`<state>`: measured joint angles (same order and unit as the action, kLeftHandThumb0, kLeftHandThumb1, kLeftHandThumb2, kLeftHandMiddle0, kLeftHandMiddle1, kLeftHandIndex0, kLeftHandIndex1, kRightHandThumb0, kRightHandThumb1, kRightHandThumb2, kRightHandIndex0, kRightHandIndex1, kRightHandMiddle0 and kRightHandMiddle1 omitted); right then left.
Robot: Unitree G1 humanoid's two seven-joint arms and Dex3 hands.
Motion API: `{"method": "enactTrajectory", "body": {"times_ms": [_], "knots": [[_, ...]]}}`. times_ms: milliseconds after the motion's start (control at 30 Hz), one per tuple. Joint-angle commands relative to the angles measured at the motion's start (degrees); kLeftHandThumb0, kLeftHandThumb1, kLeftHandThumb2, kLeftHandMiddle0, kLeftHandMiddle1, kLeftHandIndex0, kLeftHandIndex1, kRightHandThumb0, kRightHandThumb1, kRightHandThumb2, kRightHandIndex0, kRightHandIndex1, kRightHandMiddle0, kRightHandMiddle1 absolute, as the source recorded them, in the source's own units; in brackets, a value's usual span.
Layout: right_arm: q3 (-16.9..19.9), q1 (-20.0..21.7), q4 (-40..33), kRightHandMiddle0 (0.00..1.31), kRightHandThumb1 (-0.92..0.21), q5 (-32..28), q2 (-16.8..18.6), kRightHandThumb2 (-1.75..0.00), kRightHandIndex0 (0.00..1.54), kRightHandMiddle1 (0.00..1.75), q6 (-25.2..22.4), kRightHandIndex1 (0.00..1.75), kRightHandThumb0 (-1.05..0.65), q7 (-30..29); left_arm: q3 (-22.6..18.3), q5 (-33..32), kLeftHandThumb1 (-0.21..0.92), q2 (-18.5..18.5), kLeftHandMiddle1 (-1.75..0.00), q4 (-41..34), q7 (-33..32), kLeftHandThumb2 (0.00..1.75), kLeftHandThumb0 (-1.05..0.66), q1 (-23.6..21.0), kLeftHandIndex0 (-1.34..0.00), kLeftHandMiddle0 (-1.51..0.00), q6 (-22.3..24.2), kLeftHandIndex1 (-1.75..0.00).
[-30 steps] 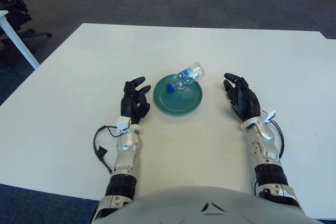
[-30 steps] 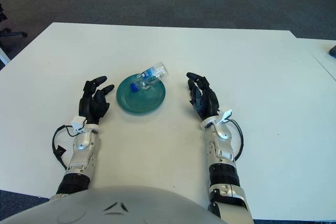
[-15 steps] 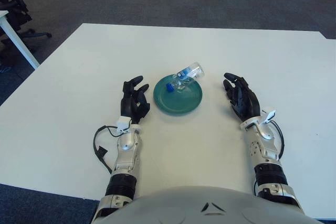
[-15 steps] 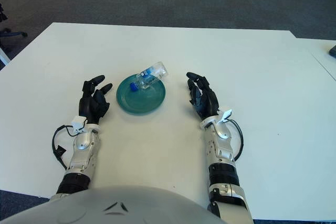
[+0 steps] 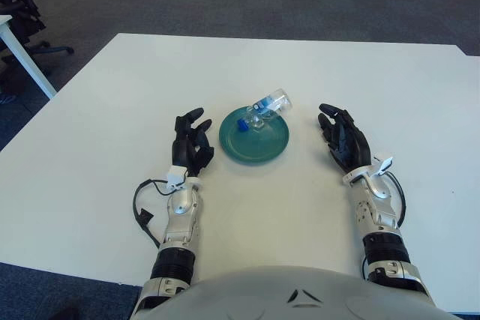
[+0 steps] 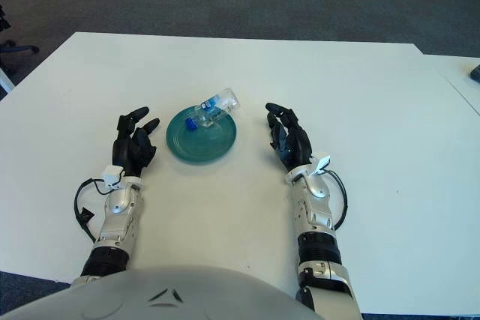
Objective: Put the bottle into the plate.
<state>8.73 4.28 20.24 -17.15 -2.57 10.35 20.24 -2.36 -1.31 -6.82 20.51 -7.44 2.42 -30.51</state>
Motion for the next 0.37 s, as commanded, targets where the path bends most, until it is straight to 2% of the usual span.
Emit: {"method": "enactTrajectory", "body": {"times_ms": [0, 333], "knots": [[-0.13, -1.02, 2.22, 0.00, -0.92, -0.19, 0.53, -0.65, 0.38, 0.87, -1.68, 0.01, -0.71, 0.00, -0.19, 0.10, 0.92, -1.57, -0.63, 3.03, -0.81, 0.82, -0.70, 1.82, -0.11, -0.41, -1.08, -1.11], [-0.01, -0.64, 2.79, 0.00, -0.92, -0.23, 0.56, -0.63, 0.38, 0.88, -1.22, 0.00, -0.72, 0.33, -0.08, 0.44, 0.92, -1.36, -0.60, 3.44, -0.67, 0.84, -0.68, 1.80, -0.08, -0.39, -2.09, -1.10]]}}
